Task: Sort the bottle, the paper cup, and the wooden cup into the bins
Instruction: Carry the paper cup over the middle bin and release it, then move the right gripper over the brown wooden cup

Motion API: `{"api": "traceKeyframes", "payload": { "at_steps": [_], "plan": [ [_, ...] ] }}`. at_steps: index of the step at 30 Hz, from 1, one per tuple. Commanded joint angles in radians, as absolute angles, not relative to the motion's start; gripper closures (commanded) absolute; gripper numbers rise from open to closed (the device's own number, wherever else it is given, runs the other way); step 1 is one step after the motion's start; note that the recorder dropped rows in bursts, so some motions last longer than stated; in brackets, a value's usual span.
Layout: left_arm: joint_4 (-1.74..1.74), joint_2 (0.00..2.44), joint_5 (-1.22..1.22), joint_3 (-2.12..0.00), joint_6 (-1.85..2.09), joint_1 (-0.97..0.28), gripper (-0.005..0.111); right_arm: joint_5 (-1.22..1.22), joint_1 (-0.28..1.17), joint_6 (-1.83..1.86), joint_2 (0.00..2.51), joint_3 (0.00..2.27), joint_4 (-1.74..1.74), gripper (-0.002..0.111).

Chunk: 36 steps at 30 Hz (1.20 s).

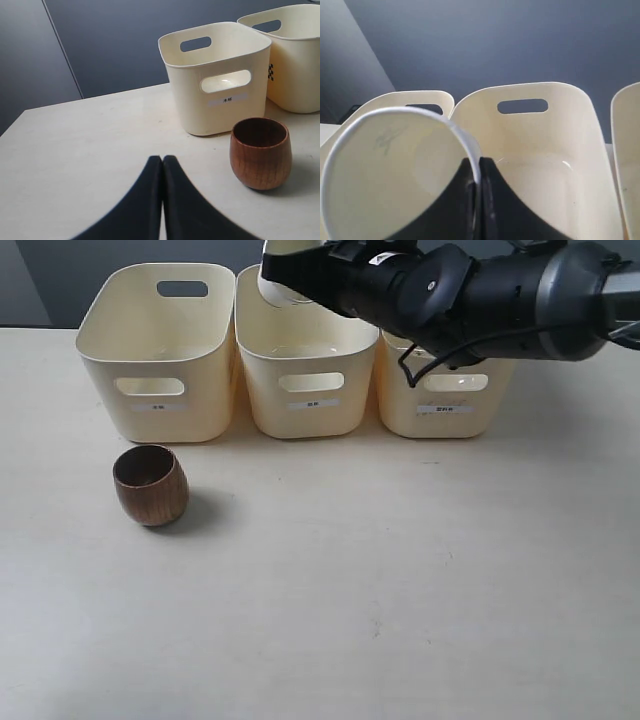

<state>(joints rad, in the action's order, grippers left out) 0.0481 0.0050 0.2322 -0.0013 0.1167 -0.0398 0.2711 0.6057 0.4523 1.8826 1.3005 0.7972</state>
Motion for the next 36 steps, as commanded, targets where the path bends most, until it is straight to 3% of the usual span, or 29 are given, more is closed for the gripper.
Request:
{"api": "traceKeyframes", "payload": {
  "at_steps": [1,5,9,11,28,36],
  "plan": [
    [0.045,0.000,0.231,0.000,0.115,-0.043,0.107,0.271,0.606,0.520,1.921,1.346,0.786,0.109],
    [0.045,0.000,0.231,0.000,0.115,-0.043,0.107,0.271,0.606,0.530,1.930,1.353,0.786,0.099],
    [0.045,0.000,0.231,0.000,0.115,-0.043,0.107,0.272,0.606,0.530,1.930,1.353,0.790,0.058],
    [0.045,0.000,0.231,0.000,0.115,-0.043,0.107,0.272,0.606,0.530,1.930,1.353,0.806,0.047],
    [0.045,0.000,0.231,0.000,0.115,-0.043,0.107,0.000,0.606,0.522,1.907,1.353,0.813,0.053],
    [0.045,0.000,0.231,0.000,0.115,-0.043,0.107,-0.263,0.612,0.522,1.842,1.353,0.819,0.053]
  ]
}}
